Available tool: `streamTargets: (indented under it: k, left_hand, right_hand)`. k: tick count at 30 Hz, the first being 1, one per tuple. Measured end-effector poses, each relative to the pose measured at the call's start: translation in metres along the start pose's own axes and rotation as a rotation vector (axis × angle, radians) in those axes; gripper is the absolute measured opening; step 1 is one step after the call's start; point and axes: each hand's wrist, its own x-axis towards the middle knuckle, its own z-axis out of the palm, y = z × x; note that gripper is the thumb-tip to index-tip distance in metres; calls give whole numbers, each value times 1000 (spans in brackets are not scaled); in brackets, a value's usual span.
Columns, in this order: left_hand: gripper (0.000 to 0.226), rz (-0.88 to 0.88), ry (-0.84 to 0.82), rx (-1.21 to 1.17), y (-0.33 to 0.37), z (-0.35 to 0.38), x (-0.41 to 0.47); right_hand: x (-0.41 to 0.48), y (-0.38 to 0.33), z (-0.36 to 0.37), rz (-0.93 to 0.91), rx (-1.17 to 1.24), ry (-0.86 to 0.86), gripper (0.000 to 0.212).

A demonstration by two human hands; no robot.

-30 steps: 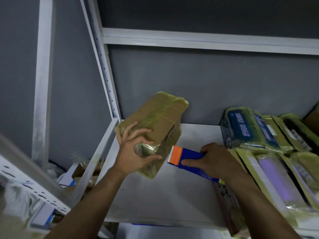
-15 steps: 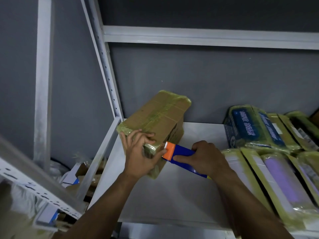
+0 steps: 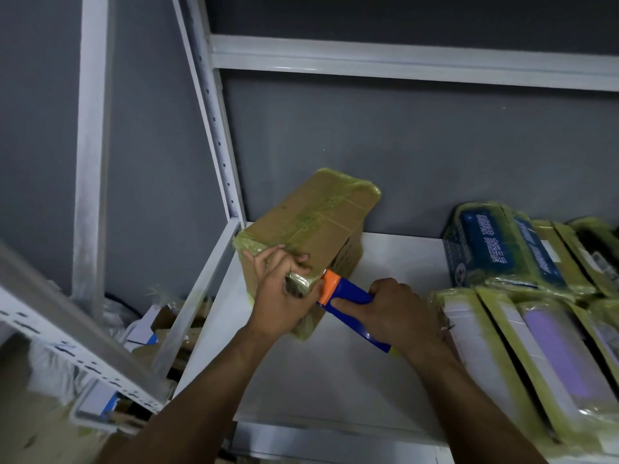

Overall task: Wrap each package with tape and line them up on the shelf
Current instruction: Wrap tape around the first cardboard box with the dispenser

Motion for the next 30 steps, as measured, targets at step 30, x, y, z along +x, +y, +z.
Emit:
streamTargets:
  k: [30]
  left_hand:
    - [52,-139,-128,324,-7,-40,17]
  right_hand:
    - [-9,7,-34,-39,401,204,68]
